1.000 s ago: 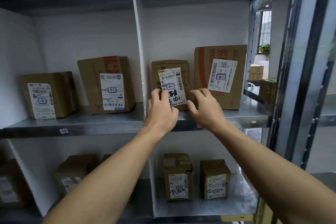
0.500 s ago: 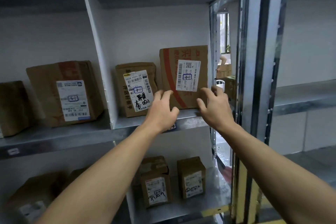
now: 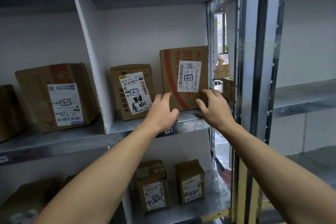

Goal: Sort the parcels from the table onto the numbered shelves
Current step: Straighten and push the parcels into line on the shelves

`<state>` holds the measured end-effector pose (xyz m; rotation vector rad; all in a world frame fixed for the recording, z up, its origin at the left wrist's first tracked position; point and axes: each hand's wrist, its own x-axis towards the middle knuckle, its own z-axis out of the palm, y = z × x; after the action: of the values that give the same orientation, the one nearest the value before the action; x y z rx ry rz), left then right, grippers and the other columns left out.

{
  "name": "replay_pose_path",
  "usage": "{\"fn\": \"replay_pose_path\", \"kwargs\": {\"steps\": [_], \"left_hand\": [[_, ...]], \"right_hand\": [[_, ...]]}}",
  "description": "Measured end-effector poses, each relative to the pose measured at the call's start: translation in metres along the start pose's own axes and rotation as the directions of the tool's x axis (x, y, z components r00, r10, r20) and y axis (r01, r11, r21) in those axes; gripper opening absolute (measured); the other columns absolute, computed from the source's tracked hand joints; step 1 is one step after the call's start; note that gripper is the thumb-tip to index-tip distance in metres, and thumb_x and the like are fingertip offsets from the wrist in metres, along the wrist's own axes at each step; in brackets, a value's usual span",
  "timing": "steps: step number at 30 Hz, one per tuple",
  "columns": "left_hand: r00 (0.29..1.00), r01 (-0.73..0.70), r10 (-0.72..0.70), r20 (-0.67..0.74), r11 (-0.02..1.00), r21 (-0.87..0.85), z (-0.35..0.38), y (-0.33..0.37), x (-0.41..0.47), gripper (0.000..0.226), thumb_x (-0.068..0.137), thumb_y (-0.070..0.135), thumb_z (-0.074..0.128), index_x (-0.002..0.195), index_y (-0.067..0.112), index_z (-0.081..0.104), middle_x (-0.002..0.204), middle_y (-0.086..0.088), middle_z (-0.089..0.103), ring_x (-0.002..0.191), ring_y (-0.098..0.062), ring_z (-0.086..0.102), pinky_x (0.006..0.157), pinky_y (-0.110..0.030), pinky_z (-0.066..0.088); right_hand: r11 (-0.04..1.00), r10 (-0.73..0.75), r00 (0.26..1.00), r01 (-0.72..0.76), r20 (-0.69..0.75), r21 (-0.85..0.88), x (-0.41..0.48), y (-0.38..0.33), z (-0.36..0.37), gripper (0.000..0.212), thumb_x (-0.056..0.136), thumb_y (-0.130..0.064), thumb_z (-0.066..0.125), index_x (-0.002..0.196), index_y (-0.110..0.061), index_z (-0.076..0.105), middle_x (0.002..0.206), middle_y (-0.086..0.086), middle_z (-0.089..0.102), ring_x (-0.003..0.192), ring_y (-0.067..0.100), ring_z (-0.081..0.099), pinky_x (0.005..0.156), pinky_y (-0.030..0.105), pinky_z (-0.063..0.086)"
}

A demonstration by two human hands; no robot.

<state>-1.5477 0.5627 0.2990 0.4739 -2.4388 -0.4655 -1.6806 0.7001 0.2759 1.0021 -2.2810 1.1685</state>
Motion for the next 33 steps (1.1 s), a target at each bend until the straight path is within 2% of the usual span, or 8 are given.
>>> {"fn": "replay_pose_path", "kwargs": {"steps": [14, 19, 23, 26, 33], "left_hand": [[0.999, -0.044, 0.044, 0.017, 0.999, -0.001, 0.006, 0.007, 0.000, 0.062, 0.092, 0.022, 0.052, 0.150, 0.015, 0.030, 0.150, -0.008, 0.032, 0.136, -0.023, 0.035, 0.107, -0.028, 0.029], [0.996, -0.086, 0.086, -0.028, 0.996, -0.005, 0.001, 0.000, -0.012, 0.058, 0.092, 0.021, 0.052, 0.147, 0.015, 0.034, 0.149, -0.005, 0.035, 0.134, -0.019, 0.038, 0.101, -0.022, 0.026], [0.986, -0.126, 0.127, -0.107, 0.992, 0.015, -0.005, -0.012, -0.027, 0.051, 0.092, 0.019, 0.053, 0.142, 0.013, 0.043, 0.144, -0.004, 0.042, 0.131, -0.018, 0.040, 0.101, -0.021, 0.026], [0.964, -0.203, 0.207, -0.167, 0.978, 0.042, -0.012, -0.022, -0.043, 0.045, 0.091, 0.017, 0.054, 0.136, 0.012, 0.049, 0.135, -0.003, 0.048, 0.123, -0.018, 0.047, 0.099, -0.024, 0.034], [0.917, -0.313, 0.343, -0.204, 0.935, 0.167, -0.032, -0.054, -0.099, 0.037, 0.089, 0.016, 0.057, 0.126, 0.010, 0.056, 0.122, -0.004, 0.054, 0.114, -0.020, 0.050, 0.099, -0.036, 0.044]], "right_hand": [[0.999, 0.050, 0.999, -0.050, -0.008, -0.004, -0.008, 0.005, -0.005, 0.047, 0.099, -0.039, 0.054, 0.141, -0.020, 0.048, 0.147, 0.009, 0.042, 0.129, 0.031, 0.048, 0.106, 0.049, 0.046], [0.999, 0.036, 0.998, -0.037, -0.057, -0.015, -0.019, 0.000, -0.004, 0.046, 0.099, -0.038, 0.054, 0.140, -0.018, 0.050, 0.153, 0.012, 0.035, 0.140, 0.033, 0.036, 0.111, 0.053, 0.040], [0.998, -0.024, 0.997, 0.019, -0.074, -0.067, -0.035, -0.010, 0.003, 0.046, 0.099, -0.037, 0.055, 0.140, -0.016, 0.052, 0.153, 0.011, 0.038, 0.141, 0.029, 0.033, 0.114, 0.049, 0.036], [0.988, -0.099, 0.992, 0.089, -0.073, -0.129, -0.050, -0.019, 0.008, 0.044, 0.099, -0.035, 0.056, 0.137, -0.014, 0.054, 0.148, 0.012, 0.043, 0.140, 0.029, 0.034, 0.114, 0.047, 0.035], [0.940, -0.289, 0.956, 0.274, -0.050, -0.203, -0.099, -0.049, 0.032, 0.036, 0.094, -0.031, 0.057, 0.123, -0.010, 0.061, 0.128, 0.016, 0.057, 0.119, 0.035, 0.052, 0.097, 0.049, 0.047]]}}
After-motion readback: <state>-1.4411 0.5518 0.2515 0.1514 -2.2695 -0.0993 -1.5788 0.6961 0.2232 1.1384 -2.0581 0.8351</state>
